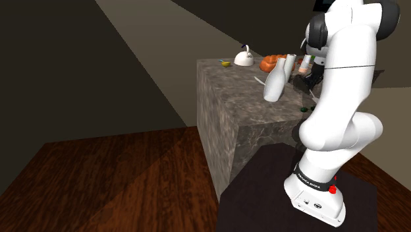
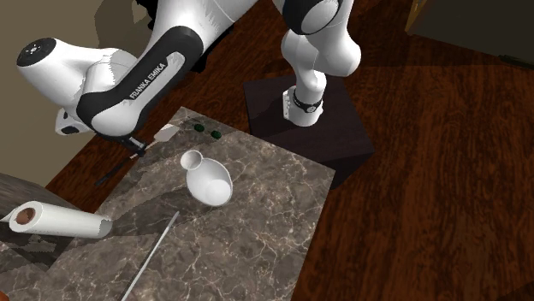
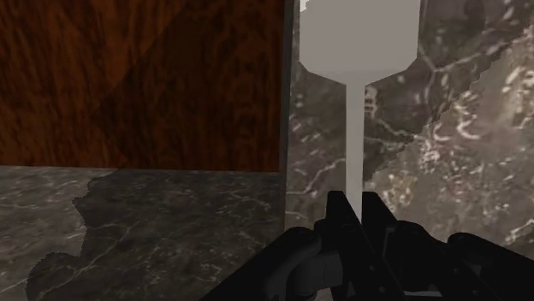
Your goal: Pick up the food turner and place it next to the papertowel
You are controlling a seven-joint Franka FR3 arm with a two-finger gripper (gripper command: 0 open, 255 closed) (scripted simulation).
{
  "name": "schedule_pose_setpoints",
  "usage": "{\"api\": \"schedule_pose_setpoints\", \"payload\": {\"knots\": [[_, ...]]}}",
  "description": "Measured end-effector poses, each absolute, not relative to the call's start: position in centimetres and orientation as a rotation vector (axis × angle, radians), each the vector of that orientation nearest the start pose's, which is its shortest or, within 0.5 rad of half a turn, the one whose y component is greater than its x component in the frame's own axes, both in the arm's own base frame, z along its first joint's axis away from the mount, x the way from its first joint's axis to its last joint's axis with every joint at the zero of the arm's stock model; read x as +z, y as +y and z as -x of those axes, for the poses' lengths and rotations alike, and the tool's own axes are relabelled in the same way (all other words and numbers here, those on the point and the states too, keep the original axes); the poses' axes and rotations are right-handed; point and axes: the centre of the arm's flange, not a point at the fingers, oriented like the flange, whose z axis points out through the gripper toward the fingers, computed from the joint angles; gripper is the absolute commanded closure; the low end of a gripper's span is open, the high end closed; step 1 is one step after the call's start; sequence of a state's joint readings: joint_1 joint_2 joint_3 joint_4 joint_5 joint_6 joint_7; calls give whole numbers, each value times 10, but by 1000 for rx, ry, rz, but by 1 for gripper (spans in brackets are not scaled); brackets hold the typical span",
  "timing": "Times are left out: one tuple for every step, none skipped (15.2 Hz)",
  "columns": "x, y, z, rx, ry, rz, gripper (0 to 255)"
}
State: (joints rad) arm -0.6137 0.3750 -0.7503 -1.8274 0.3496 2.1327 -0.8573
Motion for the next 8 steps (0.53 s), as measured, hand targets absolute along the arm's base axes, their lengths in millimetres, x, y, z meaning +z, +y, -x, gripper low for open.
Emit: {"api": "schedule_pose_setpoints", "payload": {"knots": [[374,-606,-179,-99,1007,2996,255],[369,-605,-179,-99,1007,2996,255],[364,-605,-178,-99,1007,2996,255],[357,-605,-179,-99,1007,2996,255],[354,-605,-179,-99,1007,2996,255],[352,-605,-178,-99,1007,2996,255],[351,-605,-178,-99,1007,2996,255],[351,-605,-178,-100,1007,2996,255]]}}
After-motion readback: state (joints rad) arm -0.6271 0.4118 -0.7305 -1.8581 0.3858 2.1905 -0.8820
